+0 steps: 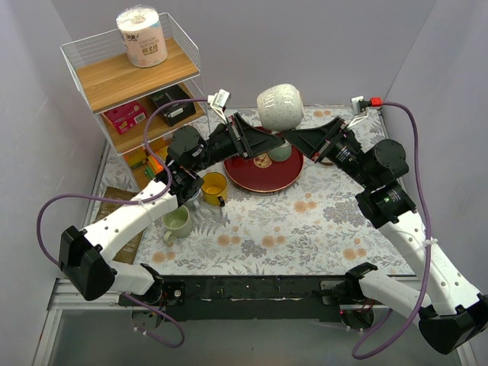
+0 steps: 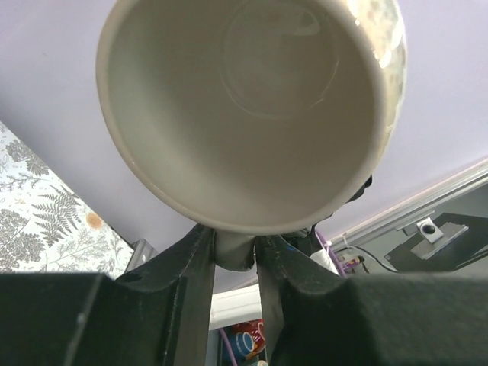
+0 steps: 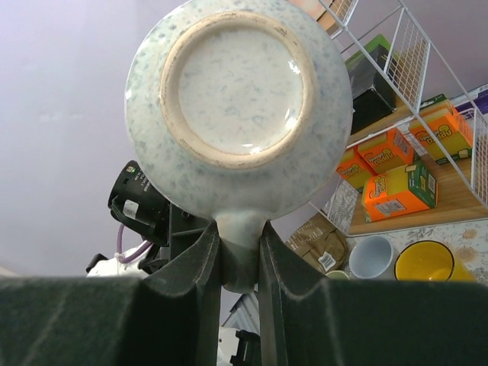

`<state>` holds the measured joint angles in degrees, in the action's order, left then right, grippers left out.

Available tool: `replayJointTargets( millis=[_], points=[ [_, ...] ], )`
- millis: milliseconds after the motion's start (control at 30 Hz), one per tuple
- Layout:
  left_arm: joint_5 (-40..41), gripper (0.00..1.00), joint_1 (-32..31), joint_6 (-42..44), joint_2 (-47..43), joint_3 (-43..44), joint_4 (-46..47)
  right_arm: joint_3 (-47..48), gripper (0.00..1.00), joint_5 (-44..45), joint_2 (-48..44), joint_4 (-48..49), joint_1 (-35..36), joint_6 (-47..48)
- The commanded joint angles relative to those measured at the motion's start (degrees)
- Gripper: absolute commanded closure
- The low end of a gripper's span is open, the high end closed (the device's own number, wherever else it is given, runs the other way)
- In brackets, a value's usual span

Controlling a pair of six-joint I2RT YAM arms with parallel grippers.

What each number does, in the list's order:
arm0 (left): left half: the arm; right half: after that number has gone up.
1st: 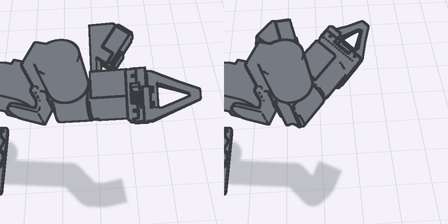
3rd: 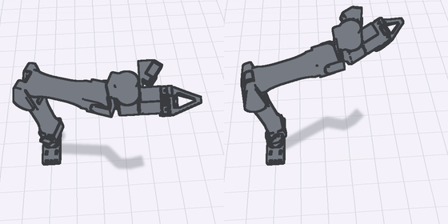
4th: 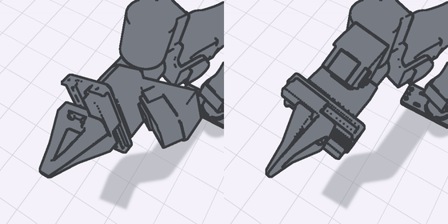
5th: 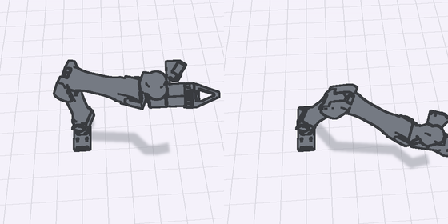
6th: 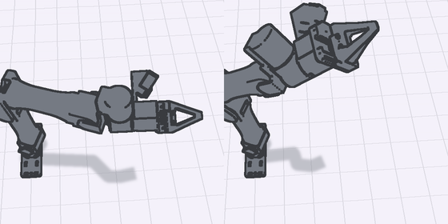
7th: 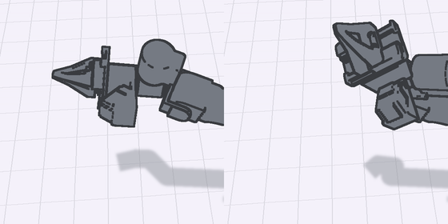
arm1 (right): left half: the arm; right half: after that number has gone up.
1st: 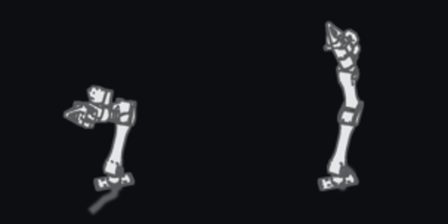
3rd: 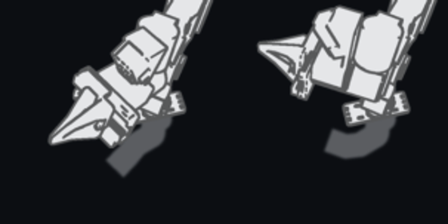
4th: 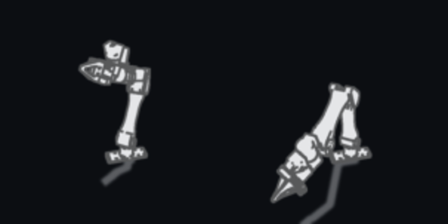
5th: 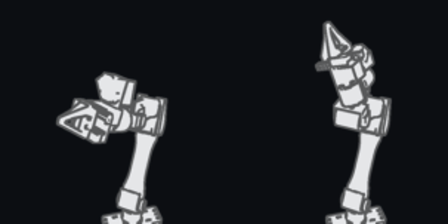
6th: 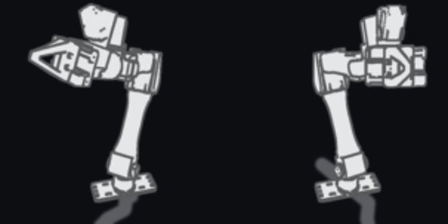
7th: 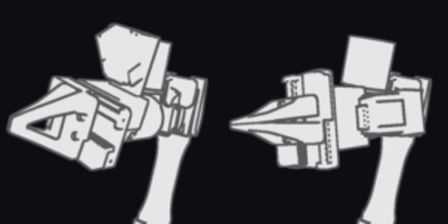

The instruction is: Turn the mug right side up

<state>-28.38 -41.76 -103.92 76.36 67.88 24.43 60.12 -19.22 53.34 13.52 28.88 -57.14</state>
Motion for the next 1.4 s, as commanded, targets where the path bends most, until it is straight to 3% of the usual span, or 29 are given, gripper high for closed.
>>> replayJointTargets(
  millis=[0, 200, 367, 567, 733, 833, 1033, 1200, 1367],
  points=[
    [-2.4, 0.71, -0.8, 1.2, -0.2, 2.5, 0.4, 1.4, 0.99, -1.2, -0.4, 7.9, 0.2, -0.2],
    [-2.2, 0.76, -0.8, 0.0, 1.4, 3.7, 1.6, 0.1, 0.99, -1.8, -0.4, 7.9, 0.3, 0.0],
    [-3.1, 1.00, -0.8, -0.7, 2.7, 4.8, 1.9, -1.3, 0.99, -2.1, -0.3, 7.1, 0.2, 0.4],
    [2.5, 1.00, -0.8, 4.5, -0.9, 3.7, -5.3, -2.5, 0.98, 0.8, -1.3, 0.8, 0.2, 2.8],
    [8.7, 1.00, -0.8, 9.5, -3.9, 3.4, -14.8, -4.9, 0.63, 3.5, -2.6, -3.7, 0.2, 3.1],
    [11.9, 1.00, -0.8, 11.5, -5.1, 3.8, -20.7, -5.5, 0.52, 4.7, -3.2, -6.3, 0.2, 3.2],
    [16.2, 1.00, -0.8, 18.2, -8.1, 4.3, -33.8, -2.9, 0.38, 8.3, -2.9, -22.5, 0.1, 9.0],
    [20.5, 1.00, -0.8, 24.8, -10.9, 2.8, -45.1, -0.5, 0.35, 15.4, -2.9, -38.2, 0.1, 11.6],
    [22.8, 1.00, -0.9, 27.4, -13.5, 0.4, -53.2, -2.7, 0.35, 16.5, -3.9, -39.0, -0.1, 10.0]
  ],
)
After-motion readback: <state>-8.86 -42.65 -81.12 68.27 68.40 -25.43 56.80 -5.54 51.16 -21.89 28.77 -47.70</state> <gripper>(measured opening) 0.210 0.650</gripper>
